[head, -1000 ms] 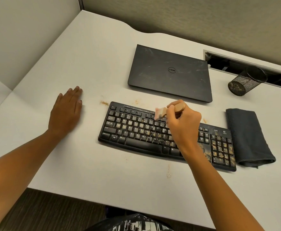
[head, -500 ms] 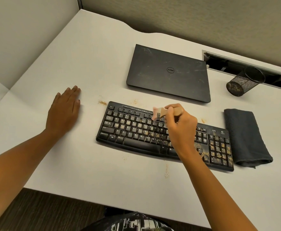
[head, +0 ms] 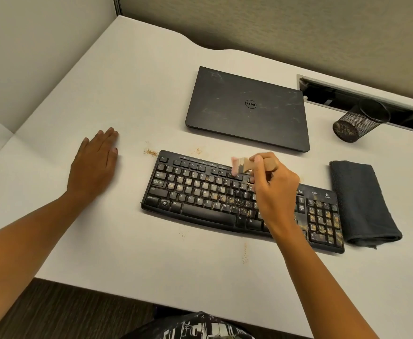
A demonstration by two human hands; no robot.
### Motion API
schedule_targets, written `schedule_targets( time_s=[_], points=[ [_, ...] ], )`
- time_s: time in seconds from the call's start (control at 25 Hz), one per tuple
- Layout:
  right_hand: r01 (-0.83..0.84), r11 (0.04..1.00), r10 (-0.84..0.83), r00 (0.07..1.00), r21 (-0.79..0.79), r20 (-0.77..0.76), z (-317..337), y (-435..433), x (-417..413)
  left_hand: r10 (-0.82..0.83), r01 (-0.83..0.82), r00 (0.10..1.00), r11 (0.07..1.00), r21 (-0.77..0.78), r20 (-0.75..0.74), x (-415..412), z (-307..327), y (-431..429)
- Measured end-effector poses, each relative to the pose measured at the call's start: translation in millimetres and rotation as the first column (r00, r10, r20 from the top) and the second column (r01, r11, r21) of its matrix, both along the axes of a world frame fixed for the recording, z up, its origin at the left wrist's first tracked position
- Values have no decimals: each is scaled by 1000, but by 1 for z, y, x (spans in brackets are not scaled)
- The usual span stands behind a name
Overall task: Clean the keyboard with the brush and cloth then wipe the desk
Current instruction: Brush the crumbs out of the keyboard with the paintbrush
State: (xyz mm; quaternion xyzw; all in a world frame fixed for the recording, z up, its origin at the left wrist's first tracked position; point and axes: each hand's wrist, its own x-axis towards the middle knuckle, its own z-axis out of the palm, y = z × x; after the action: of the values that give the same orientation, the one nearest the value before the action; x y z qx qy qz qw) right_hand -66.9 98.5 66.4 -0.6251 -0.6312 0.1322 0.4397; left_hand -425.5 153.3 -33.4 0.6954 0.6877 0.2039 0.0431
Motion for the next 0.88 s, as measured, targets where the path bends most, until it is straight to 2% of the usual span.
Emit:
schedule_targets(
  time_s=[0.12, 0.28, 0.36, 0.6, 0.72, 0.8, 0.88],
  points=[
    [-7, 999, 7, 1000, -41, -5, 1, 3, 0, 1, -1, 1000, 1000, 5, -3, 0, 0, 0],
    [-52, 999, 52, 998, -16, 31, 4, 7, 0, -6, 6, 1000, 1000, 1, -1, 0, -1, 0],
    [-63, 997, 63, 998, -35, -3, 5, 0, -1, -3, 3, 1000, 1000, -1, 1, 0, -1, 1],
    [-7, 1000, 7, 1000, -6, -8, 6, 3, -9, -5, 5, 1000, 1000, -1, -1, -2, -1, 1],
    [-53, 993, 31, 980, -108, -198, 14, 3, -29, 2, -2, 1000, 1000, -7, 5, -1, -2, 0],
    [-148, 976, 91, 943, -159, -321, 25, 4, -57, 2, -2, 1000, 1000, -10, -1, -1, -2, 0],
    [-253, 946, 171, 921, -204, -349, 28, 11, -88, 2, -2, 1000, 1000, -15, 3, -1, -2, 0]
  ],
)
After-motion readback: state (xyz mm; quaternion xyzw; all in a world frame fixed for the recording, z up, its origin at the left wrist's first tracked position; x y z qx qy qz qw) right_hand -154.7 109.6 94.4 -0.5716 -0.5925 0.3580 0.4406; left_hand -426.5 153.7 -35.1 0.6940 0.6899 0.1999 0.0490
